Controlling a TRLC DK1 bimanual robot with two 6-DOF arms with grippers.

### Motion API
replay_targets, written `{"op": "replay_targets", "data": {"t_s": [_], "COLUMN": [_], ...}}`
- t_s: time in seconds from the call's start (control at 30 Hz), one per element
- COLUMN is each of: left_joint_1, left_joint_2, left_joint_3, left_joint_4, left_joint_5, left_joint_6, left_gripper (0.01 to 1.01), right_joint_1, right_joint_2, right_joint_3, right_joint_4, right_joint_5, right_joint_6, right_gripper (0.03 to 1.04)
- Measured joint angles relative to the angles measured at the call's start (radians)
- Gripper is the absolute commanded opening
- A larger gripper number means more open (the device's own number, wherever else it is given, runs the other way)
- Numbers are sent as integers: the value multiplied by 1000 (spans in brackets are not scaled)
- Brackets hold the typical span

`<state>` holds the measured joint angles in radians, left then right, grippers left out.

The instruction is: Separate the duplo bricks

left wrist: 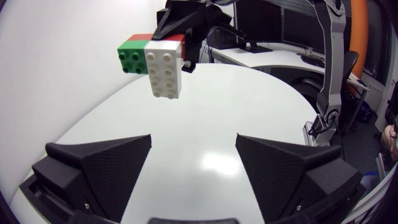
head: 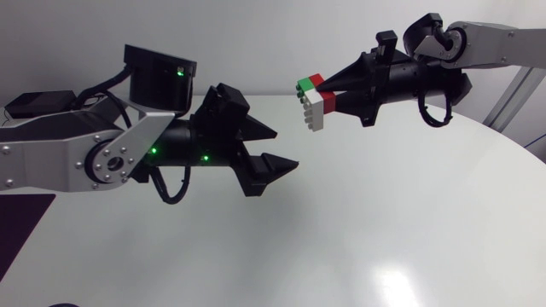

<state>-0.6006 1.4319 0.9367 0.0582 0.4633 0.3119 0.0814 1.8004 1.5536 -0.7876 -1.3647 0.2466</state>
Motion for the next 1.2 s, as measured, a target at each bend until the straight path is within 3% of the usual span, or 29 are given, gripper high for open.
{"op": "replay_targets", "data": {"t_s": [0.87, 1.03, 1.2], "left_joint_1": [-2, -5, -18], "left_joint_2": [91, 104, 111], "left_joint_3": [66, 70, 72], "left_joint_4": [106, 126, 156], "left_joint_5": [0, -1, 0], "left_joint_6": [-82, -95, -97], "left_gripper": [925, 885, 685], "right_joint_1": [60, 71, 70], "right_joint_2": [-26, -32, -32], "right_joint_3": [-73, -81, -99], "right_joint_4": [-3, -3, -2], "right_joint_5": [-96, -103, -108], "right_joint_6": [-23, -23, -27], "right_gripper": [192, 192, 192]}}
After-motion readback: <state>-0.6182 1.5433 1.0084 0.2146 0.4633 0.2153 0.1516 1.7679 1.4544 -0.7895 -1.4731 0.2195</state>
